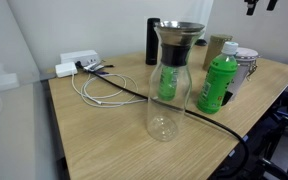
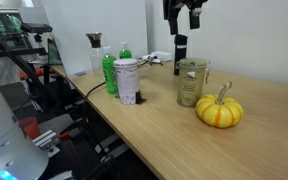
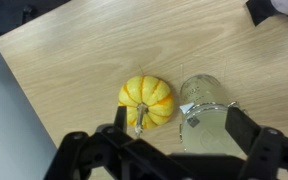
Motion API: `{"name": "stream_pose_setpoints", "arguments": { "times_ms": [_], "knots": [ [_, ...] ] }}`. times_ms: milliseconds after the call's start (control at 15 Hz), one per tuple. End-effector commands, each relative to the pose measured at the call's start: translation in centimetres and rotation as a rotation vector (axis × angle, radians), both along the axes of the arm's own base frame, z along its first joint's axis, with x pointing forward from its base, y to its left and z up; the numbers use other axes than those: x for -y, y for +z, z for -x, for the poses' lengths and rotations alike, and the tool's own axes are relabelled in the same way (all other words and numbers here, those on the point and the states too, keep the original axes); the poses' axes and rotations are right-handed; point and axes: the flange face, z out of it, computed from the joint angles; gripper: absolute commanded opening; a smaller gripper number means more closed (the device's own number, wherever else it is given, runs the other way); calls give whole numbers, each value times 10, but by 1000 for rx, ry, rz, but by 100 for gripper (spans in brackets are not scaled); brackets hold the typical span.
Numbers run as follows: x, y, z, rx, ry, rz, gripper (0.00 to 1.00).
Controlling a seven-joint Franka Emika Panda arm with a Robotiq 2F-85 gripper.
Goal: Move the pumpkin to the left
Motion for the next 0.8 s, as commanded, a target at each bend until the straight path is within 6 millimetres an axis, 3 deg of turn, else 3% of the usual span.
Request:
{"name": "stream_pose_setpoints", "arguments": {
  "times_ms": [0, 200, 400, 467, 733],
  "knots": [
    [24, -22, -14, -9, -104, -59, 100],
    [45, -50, -22, -34, -199, -121, 100],
    [61, -64, -31, -29, -300, -183, 100],
    [53, -63, -23, -40, -243, -153, 100],
    [53, -64, -26, -40, -245, -156, 100]
  ]
}}
